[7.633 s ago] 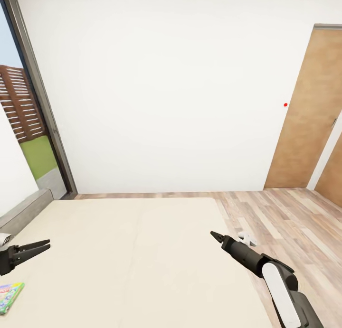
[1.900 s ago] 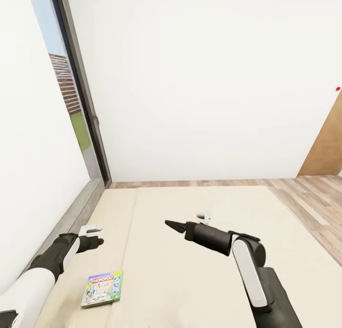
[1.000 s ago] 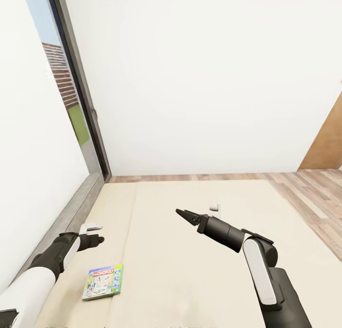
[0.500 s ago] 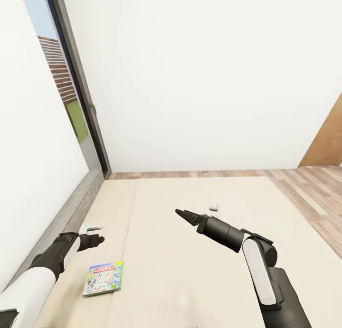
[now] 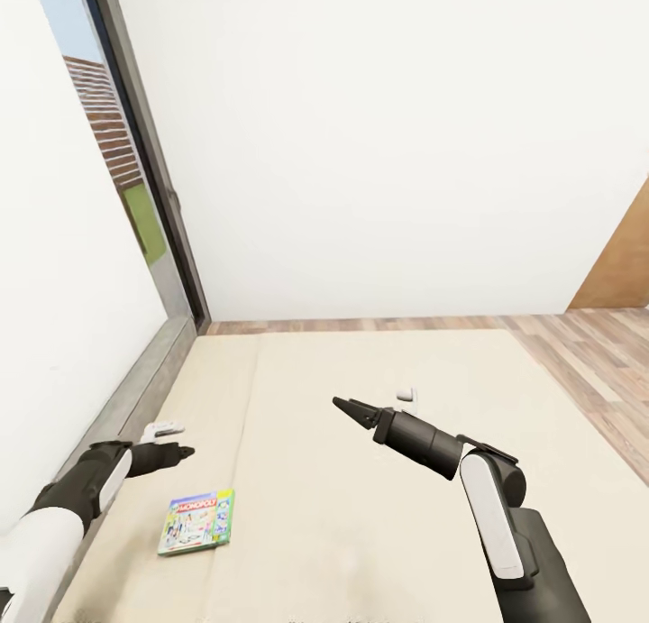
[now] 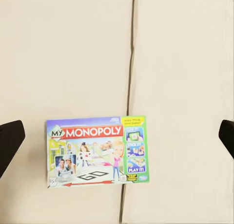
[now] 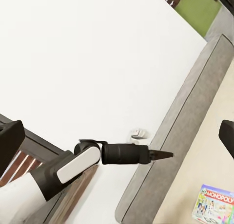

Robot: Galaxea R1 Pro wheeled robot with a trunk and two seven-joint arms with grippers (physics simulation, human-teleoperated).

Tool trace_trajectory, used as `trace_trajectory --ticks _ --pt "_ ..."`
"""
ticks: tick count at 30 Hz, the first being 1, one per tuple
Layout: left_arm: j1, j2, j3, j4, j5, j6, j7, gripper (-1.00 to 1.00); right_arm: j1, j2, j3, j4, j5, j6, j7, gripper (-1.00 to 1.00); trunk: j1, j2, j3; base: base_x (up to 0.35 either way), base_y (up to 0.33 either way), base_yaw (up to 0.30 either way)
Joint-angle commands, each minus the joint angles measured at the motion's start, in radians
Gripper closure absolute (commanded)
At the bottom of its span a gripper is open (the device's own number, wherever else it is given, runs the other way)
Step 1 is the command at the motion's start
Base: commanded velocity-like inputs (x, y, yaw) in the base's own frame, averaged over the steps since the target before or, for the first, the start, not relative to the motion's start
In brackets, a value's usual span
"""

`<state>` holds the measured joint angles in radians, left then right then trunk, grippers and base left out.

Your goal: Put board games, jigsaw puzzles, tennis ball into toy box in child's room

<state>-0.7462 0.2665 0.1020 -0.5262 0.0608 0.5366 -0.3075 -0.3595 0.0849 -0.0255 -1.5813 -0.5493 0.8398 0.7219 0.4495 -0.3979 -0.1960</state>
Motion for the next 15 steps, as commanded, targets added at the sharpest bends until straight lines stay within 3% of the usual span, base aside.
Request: trace_trajectory --ticks 1,5,15 --pt "-0.001 0.007 0.004 -0.001 0.006 0.008 -0.042 -1.00 -0.001 0.001 -0.002 0.000 0.000 0.006 0.004 -1.00 0.001 -0.002 -0.004 0.000 0.000 0.000" --pt "-0.001 0.016 0.003 -0.001 0.004 0.005 -0.102 -1.00 -0.001 0.001 -0.002 0.000 0.000 0.005 0.004 -1.00 0.001 -0.002 -0.010 0.000 0.000 0.000" --pt "0.000 0.031 0.005 -0.001 0.006 0.003 -0.129 -1.00 -0.001 0.003 -0.001 0.000 0.000 0.005 0.001 -1.00 0.001 -0.002 -0.027 0.000 0.000 0.000"
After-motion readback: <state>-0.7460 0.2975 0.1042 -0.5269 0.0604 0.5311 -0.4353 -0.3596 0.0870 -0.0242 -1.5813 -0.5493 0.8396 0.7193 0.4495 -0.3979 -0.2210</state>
